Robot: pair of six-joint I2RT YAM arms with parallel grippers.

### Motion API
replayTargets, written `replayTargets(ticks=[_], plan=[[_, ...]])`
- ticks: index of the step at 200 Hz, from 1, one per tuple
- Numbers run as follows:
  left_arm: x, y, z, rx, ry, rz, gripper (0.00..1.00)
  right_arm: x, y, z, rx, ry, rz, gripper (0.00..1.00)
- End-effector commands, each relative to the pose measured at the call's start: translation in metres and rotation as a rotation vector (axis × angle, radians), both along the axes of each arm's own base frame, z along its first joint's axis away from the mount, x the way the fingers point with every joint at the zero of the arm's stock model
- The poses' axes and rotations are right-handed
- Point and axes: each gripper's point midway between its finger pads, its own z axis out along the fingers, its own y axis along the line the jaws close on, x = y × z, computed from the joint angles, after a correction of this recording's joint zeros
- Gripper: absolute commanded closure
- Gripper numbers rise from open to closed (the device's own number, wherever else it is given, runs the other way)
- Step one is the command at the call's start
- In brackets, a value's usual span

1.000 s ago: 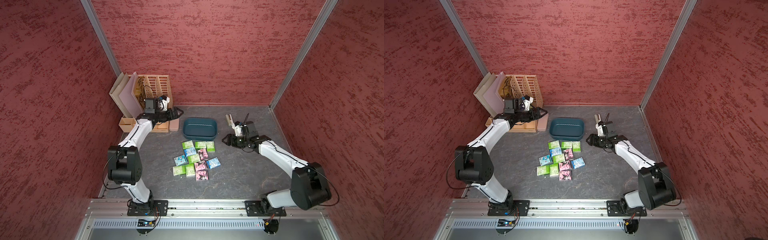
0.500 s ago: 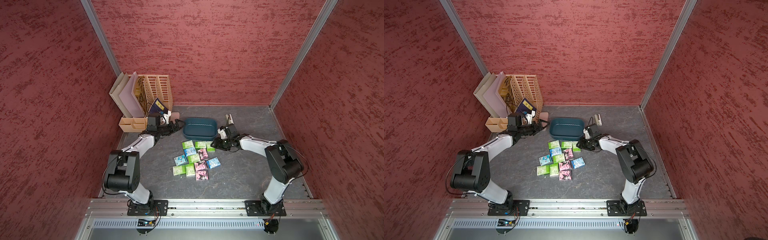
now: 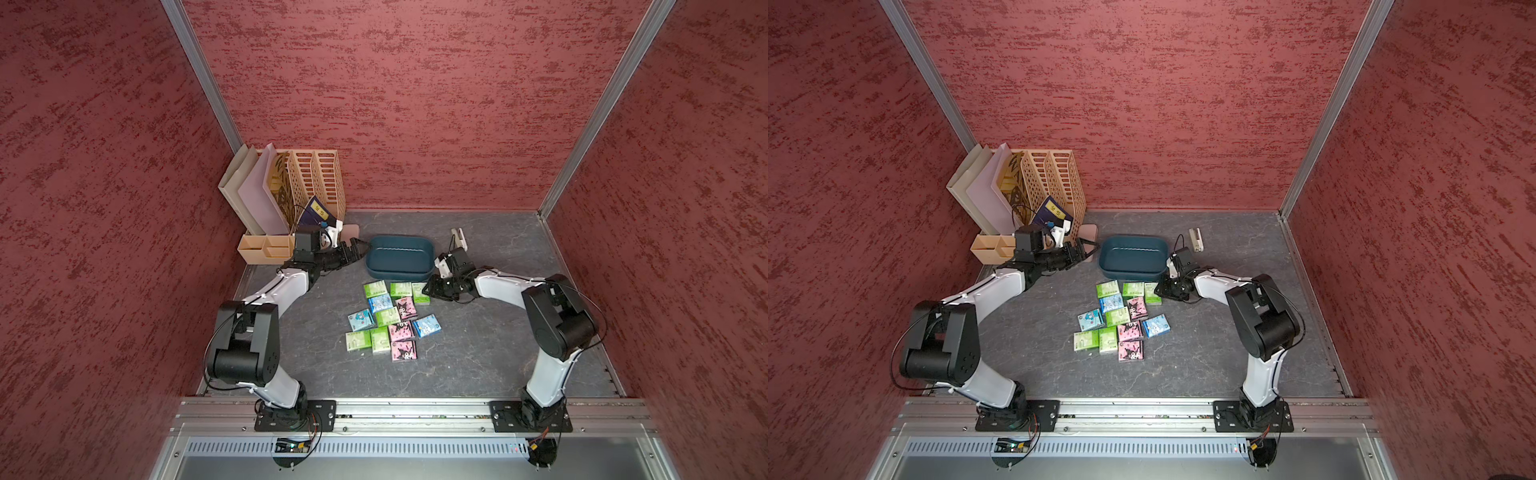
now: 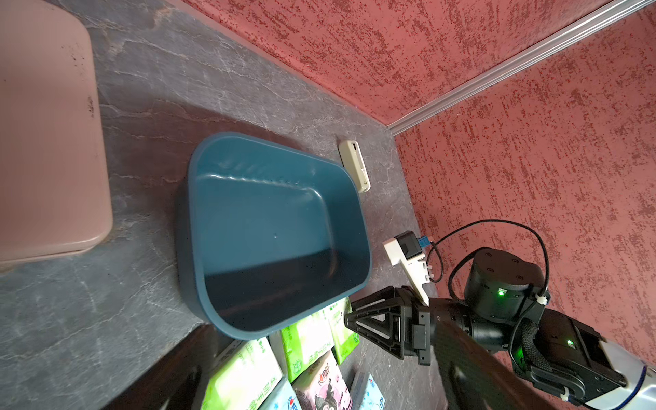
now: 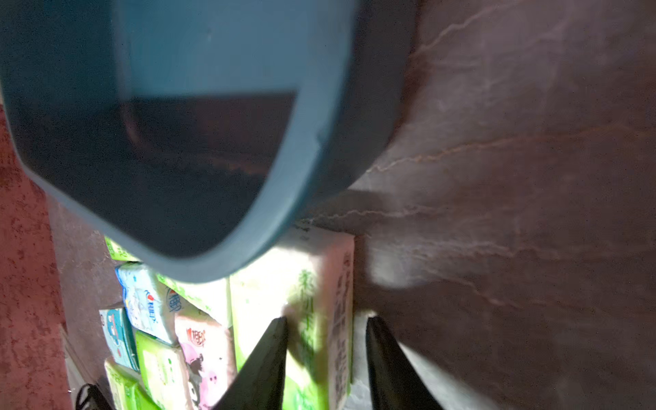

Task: Put the pocket tissues into the storage box
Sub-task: Pick up the pocket tissues from the center of the board.

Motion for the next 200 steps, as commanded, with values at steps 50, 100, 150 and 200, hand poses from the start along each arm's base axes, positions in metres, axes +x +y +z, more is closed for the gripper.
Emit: replayTargets(ticks=[50,100,150,200], plan=[[0.003,0.009,0.020,0.058,-0.055,0.006,0.00,-0.013,0.005,-0.004,0.008,0.034,0.042,0.98],[0.005,0.009,0.025,0.062,-0.058,0.006,0.00,-0.019,-0.003,0.008,-0.030,-0.002,0.072,1.00],[0.003,-0.002,0.029,0.031,-0.066,-0.022,0.00,-0.030,-0.017,0.057,-0.079,-0.090,0.114,1.00],[0.008,-0.012,0.044,-0.007,-0.091,-0.055,0.00,-0.045,-0.011,0.126,-0.007,-0.218,0.232,1.00]])
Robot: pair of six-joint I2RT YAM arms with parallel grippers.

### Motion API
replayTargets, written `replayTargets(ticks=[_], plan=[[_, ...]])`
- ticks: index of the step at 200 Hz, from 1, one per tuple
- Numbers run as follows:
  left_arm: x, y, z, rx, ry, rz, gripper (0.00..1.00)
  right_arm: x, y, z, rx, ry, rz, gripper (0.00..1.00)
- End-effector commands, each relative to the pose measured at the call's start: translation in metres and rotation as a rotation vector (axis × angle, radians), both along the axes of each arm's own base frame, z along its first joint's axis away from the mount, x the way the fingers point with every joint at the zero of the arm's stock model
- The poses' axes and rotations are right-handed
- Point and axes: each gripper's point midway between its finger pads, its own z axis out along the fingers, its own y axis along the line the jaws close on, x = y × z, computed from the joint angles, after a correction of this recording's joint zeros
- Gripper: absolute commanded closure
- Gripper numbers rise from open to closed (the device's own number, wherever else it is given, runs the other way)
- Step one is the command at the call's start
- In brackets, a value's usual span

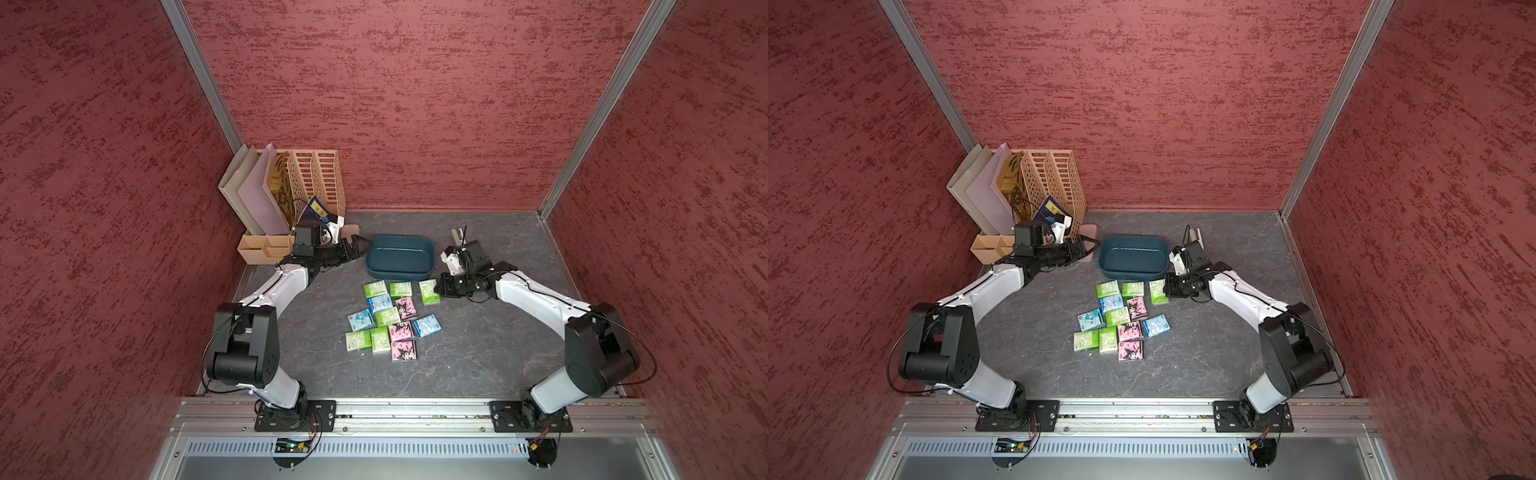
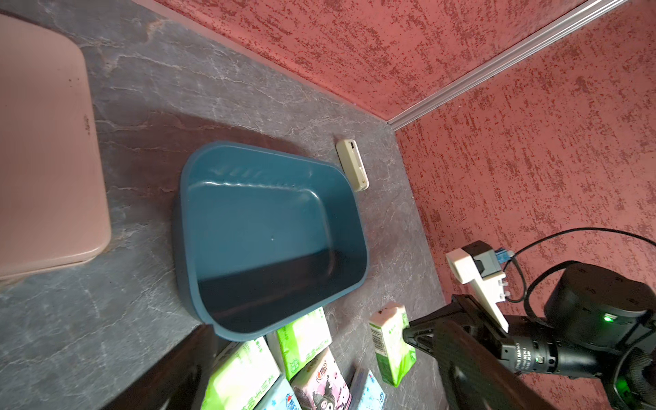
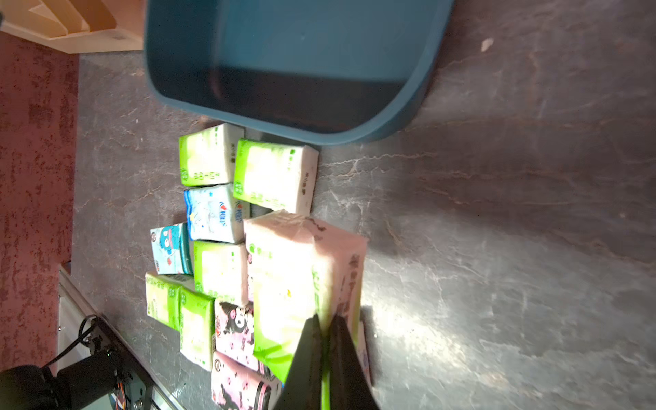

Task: Put the pocket tissues into the storage box
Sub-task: Pick up the pocket tissues from the center of the board, then place the pocket tissues in the storage box.

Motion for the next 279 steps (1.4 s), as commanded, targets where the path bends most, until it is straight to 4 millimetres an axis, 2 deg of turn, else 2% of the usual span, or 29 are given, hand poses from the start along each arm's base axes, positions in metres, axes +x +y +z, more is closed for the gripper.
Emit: replayTargets(ticks=[1,17,34,60,84,115,213,279], plan=[[0.006,-0.008,0.026,-0.035,-0.069,-0.032,0.00,-0.007,0.008,0.039,0.038,-0.086,0.096,1.00],[0.008,-0.009,0.030,-0.044,-0.073,-0.036,0.00,0.007,0.017,0.066,0.084,-0.165,0.109,1.00],[0.009,-0.008,0.030,-0.044,-0.069,-0.034,0.00,0.032,0.030,0.087,0.120,-0.210,0.087,1.00],[0.010,-0.006,0.028,-0.052,-0.052,-0.019,0.00,0.072,0.051,0.099,0.179,-0.202,0.036,1.00],[0.010,-0.002,0.021,-0.052,-0.026,-0.005,0.00,0.103,0.068,0.087,0.229,-0.162,-0.020,1.00],[0.008,0.005,0.013,-0.044,-0.007,0.012,0.00,0.127,0.083,0.062,0.272,-0.117,-0.061,1.00],[0.003,0.023,-0.007,0.003,0.050,0.055,0.00,0.173,0.126,0.009,0.243,-0.059,-0.069,1.00],[0.002,0.031,-0.012,0.019,0.061,0.072,0.00,0.188,0.143,-0.019,0.181,-0.037,-0.065,1.00]])
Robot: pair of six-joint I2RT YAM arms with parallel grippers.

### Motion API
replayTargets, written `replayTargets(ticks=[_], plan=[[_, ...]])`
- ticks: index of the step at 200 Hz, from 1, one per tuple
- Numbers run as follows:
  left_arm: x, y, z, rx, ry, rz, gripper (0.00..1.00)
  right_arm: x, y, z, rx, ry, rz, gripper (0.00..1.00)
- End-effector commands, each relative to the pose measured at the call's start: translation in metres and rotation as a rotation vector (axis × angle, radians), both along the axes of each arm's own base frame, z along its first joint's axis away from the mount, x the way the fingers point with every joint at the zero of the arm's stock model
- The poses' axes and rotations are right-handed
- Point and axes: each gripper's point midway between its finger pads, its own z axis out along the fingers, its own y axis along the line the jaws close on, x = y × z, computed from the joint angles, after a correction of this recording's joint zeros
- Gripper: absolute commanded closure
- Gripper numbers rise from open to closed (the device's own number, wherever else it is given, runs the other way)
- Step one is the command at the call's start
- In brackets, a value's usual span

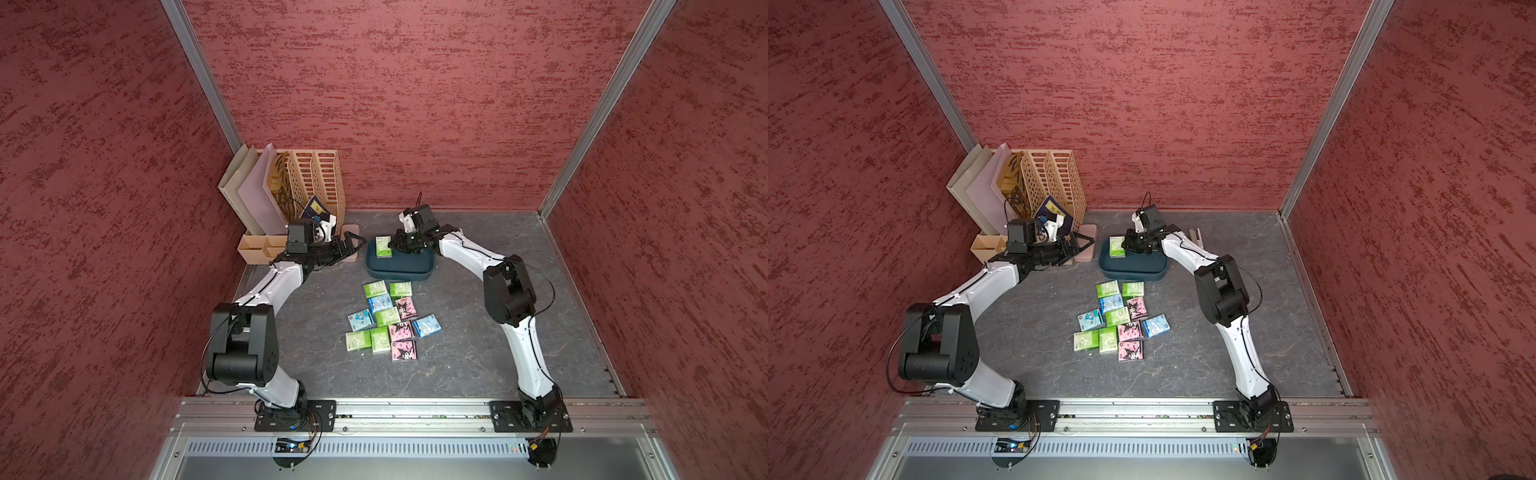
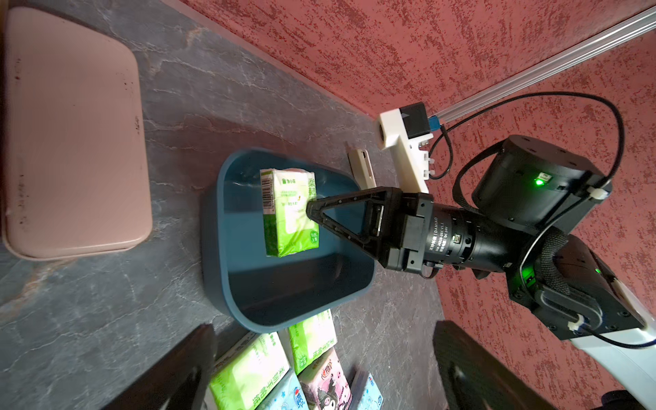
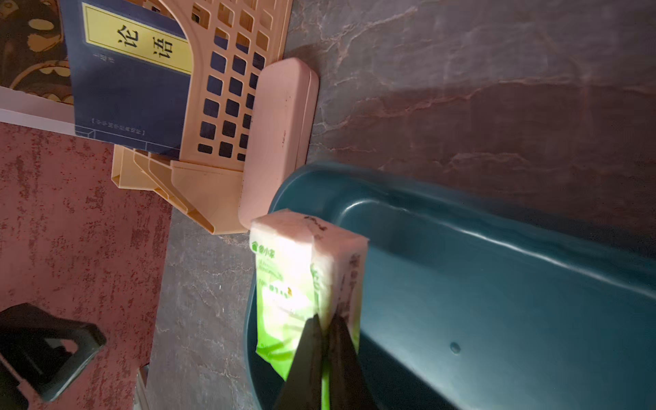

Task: Put the pocket tissues into the storage box
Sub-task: Place the pocket tissues in the storage box.

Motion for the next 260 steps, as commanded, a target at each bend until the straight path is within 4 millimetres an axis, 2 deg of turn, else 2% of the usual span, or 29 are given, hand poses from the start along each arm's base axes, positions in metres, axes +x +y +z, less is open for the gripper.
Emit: replayTargets(ticks=[1,74,181,219,260], plan=[[-0.003,0.005,-0.006,0.018,0.005,0.005,0.00,0.005,0.005,-0.005,-0.034,-0.003,-0.007,1.00],[-0.004,0.008,-0.015,0.024,0.024,0.015,0.00,0.014,0.010,-0.033,-0.067,0.038,-0.031,1.00],[-0.006,0.007,-0.020,0.014,0.039,0.009,0.00,0.022,0.020,-0.049,-0.043,0.077,-0.048,1.00],[-0.004,0.006,-0.016,0.001,0.033,0.007,0.00,0.020,0.020,-0.051,-0.045,0.085,-0.049,0.82],[-0.005,0.004,-0.014,-0.003,0.032,0.008,0.00,0.020,0.019,-0.030,-0.023,0.038,-0.049,0.67]])
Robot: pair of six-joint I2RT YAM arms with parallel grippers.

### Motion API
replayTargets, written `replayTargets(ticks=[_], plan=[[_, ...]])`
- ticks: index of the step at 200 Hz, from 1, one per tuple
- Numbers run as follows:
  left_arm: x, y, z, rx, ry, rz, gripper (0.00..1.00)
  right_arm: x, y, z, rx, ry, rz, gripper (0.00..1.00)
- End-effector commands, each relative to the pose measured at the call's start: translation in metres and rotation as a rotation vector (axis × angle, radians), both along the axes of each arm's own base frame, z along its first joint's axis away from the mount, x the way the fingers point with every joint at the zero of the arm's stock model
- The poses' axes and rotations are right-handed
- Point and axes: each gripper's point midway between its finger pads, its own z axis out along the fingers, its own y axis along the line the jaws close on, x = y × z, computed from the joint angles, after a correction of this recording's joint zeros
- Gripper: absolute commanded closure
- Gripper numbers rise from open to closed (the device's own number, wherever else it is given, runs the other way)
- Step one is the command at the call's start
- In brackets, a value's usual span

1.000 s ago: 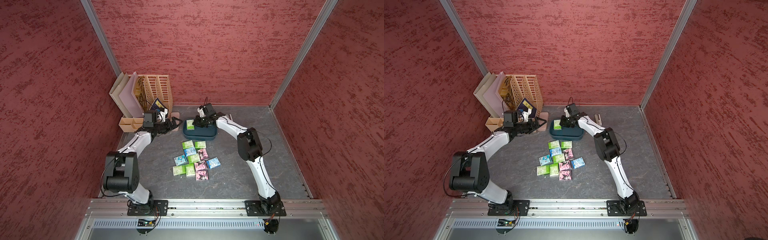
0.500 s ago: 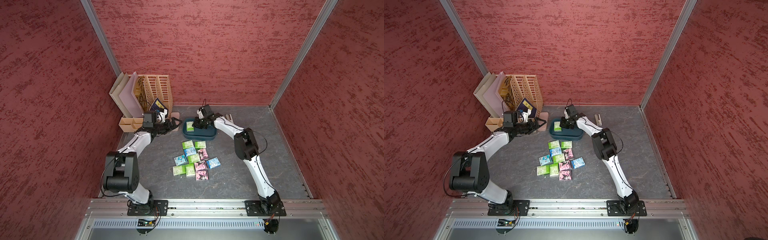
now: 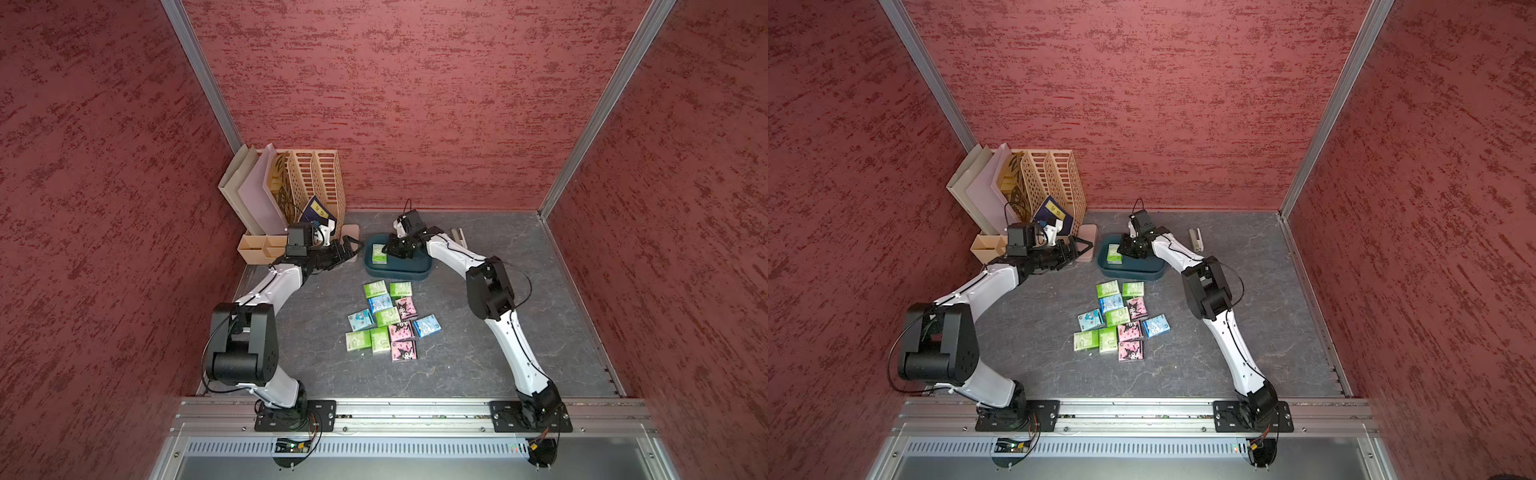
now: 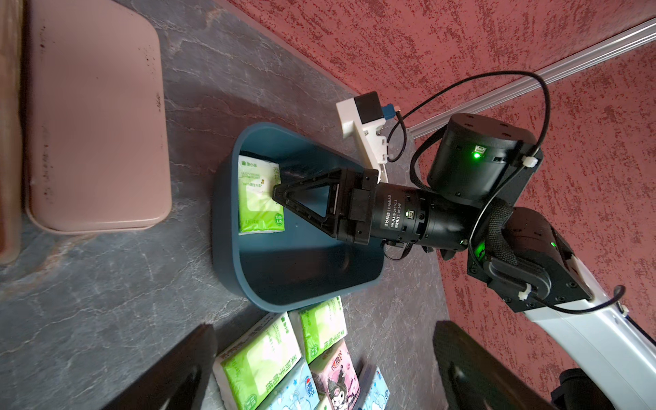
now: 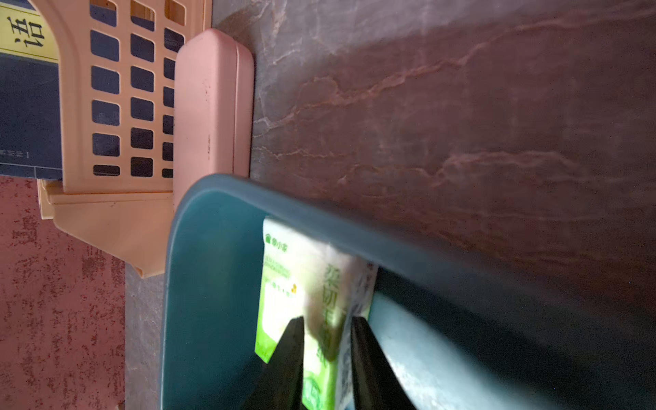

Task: Put the pocket tissues into the storage box
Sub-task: Place the pocket tissues in the storage box.

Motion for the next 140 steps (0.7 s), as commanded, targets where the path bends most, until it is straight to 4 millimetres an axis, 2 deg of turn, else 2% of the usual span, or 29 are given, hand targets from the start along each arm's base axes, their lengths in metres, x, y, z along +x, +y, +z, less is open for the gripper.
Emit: replayTargets(ticks=[1,35,63,87,110,140], plan=[[0.000,0.000,0.001,-0.008,-0.008,-0.003,0.00,0.001,0.003,0.024,0.019,-0.055,0.000,0.67],[0.001,0.000,0.005,-0.010,-0.004,0.013,0.00,-0.001,0.001,0.057,0.041,-0.130,0.009,0.54],[-0.002,0.000,0.013,-0.002,0.012,0.026,0.00,-0.005,-0.007,0.103,0.065,-0.245,0.005,0.41],[-0.010,0.006,0.018,0.036,0.035,0.056,0.00,-0.014,-0.016,0.137,0.072,-0.325,0.009,0.36],[-0.028,0.011,0.018,0.083,0.083,0.069,0.00,-0.029,-0.029,0.172,0.067,-0.399,0.012,0.35],[-0.070,0.016,0.004,0.189,0.186,0.066,0.00,-0.059,-0.054,0.204,0.027,-0.471,0.023,0.33]])
